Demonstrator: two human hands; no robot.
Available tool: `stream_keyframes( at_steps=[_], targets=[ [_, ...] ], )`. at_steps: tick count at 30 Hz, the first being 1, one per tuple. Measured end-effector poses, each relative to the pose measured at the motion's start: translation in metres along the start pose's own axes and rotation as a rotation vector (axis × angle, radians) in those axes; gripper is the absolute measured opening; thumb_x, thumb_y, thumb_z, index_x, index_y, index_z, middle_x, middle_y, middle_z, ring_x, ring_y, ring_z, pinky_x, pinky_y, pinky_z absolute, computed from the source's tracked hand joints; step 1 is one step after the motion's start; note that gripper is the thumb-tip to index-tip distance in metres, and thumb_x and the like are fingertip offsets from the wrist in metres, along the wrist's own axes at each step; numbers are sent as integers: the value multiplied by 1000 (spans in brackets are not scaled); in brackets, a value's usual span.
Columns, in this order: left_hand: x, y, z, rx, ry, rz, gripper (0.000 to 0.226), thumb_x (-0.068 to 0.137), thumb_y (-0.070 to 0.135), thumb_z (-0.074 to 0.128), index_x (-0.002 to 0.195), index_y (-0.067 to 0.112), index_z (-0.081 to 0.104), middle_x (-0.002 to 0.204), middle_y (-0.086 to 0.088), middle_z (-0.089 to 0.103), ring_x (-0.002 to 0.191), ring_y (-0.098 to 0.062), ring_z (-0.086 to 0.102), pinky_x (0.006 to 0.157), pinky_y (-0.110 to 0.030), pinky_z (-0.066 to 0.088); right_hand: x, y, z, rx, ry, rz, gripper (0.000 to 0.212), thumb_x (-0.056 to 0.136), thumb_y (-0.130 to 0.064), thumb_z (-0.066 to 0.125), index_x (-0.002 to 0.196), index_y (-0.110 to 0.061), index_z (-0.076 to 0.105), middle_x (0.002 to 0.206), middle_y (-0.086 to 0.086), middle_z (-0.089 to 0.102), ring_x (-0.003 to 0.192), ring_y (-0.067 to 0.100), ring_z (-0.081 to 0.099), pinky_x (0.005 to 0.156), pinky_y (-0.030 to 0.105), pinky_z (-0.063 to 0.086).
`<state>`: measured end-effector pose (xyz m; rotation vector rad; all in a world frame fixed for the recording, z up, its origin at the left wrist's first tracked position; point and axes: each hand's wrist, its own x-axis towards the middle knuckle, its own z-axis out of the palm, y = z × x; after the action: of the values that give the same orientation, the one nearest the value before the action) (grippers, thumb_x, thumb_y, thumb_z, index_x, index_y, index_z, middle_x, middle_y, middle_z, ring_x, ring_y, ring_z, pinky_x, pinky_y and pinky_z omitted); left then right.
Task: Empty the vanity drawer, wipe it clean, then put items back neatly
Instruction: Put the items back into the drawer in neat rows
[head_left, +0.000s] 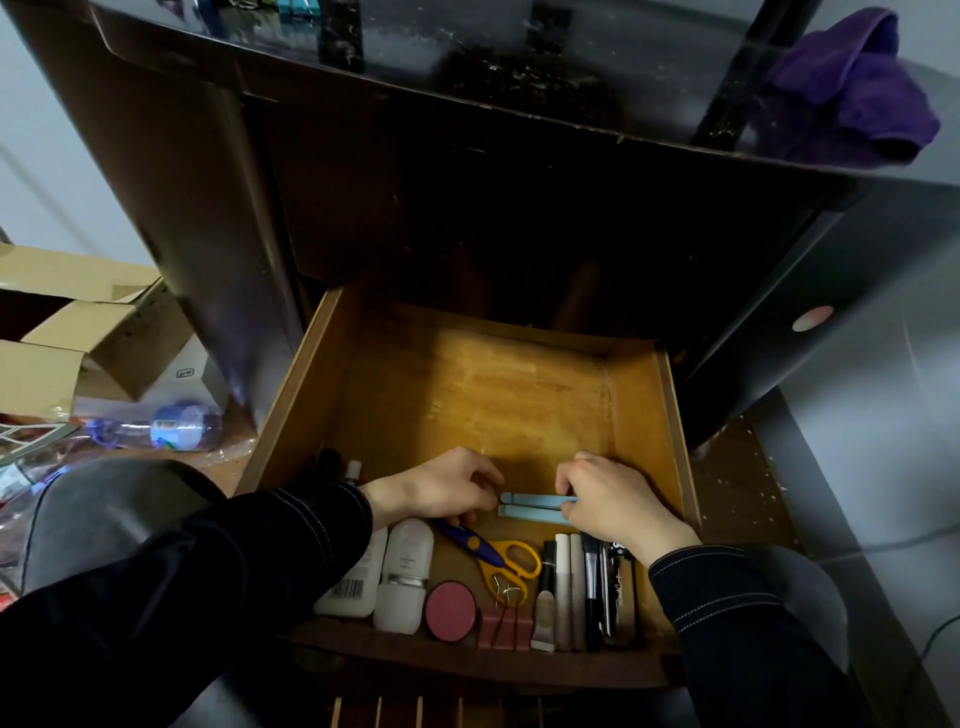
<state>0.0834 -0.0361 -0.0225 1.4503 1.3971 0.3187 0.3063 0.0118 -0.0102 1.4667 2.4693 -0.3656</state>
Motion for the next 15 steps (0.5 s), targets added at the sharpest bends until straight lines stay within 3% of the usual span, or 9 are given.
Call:
stream_keyframes(
  at_steps=[4, 9, 15],
  targets=[
    [1, 2, 1, 20, -33, 9, 43, 97, 14, 62, 139, 9, 55, 121, -9, 64, 75, -13, 63, 63, -25, 54, 0, 2, -1, 14, -14, 17, 11, 94, -26, 63, 105, -24, 64, 109, -6, 56, 87, 16, 60, 72, 31, 51],
    [1, 1, 2, 29, -46, 10, 42, 97, 16, 63, 138, 9, 56, 119, -11, 66, 76, -13, 63, 61, -22, 52, -2, 0, -1, 24, -66, -8, 32, 88, -47, 71, 110, -26, 61, 107, -8, 53, 87, 12, 57, 68, 28, 45],
    [2, 0, 4, 24, -56, 14, 42, 97, 16, 62, 138, 9, 56, 118, -12, 66, 78, -15, 62, 60, -21, 52, -5, 0, 1, 9, -45, -38, 20, 88, -26, 74, 102, -25, 60, 103, -8, 52, 85, 12, 55, 58, 21, 35]
  ],
)
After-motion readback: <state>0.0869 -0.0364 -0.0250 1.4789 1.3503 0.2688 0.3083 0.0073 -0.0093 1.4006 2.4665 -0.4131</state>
